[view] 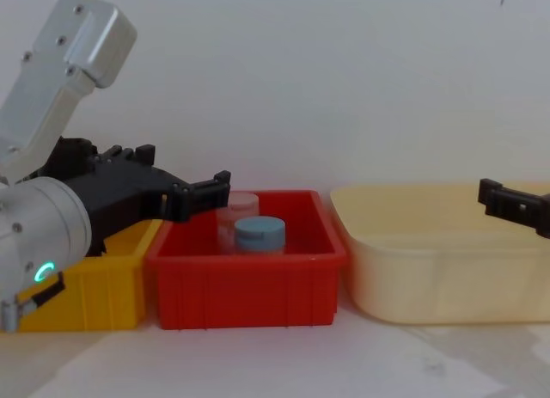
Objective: Pick up the garbage bag with the one hand and transfer it to the other hand.
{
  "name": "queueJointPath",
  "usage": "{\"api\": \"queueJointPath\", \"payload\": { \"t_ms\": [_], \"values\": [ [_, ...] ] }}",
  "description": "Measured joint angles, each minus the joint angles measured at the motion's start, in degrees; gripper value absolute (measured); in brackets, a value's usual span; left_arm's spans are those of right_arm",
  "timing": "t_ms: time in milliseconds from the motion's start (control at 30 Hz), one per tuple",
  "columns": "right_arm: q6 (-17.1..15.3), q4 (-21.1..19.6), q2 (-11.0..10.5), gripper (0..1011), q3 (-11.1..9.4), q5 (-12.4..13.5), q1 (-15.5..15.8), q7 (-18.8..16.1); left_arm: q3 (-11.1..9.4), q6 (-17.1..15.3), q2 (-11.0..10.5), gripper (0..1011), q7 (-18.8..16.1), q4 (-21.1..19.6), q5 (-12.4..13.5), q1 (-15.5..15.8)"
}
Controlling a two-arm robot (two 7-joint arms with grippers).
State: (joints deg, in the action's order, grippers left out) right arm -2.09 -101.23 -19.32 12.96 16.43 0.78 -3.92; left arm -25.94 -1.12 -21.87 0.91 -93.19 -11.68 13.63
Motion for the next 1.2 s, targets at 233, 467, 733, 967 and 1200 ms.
{"api": "queueJointPath", "payload": {
  "t_ms": [233,467,733,967,1200],
  "values": [
    [-2.2,-0.1,-0.3,1000,0.6,0.2,-1.2,-1.5,0.6,-3.2,-0.5,1000,1.6,-1.9,-1.5,0.3],
    [-6.9,-0.7,-0.2,1000,1.9,0.9,-4.0,-3.4,2.4,-8.9,-2.8,1000,3.2,-7.5,-3.7,-1.0],
    [-11.9,-1.0,0.9,1000,4.1,1.0,-7.8,-4.8,7.7,-14.9,-7.0,1000,4.0,-16.0,-6.8,-5.9],
    [-15.8,-0.7,2.7,1000,6.7,0.0,-11.3,-5.1,13.3,-18.0,-9.9,1000,4.4,-21.2,-9.4,-10.5],
    [-18.6,0.3,4.5,1000,8.6,-1.1,-14.1,-5.1,20.5,-20.1,-12.4,1000,6.0,-24.5,-13.1,-15.2]
  ]
}}
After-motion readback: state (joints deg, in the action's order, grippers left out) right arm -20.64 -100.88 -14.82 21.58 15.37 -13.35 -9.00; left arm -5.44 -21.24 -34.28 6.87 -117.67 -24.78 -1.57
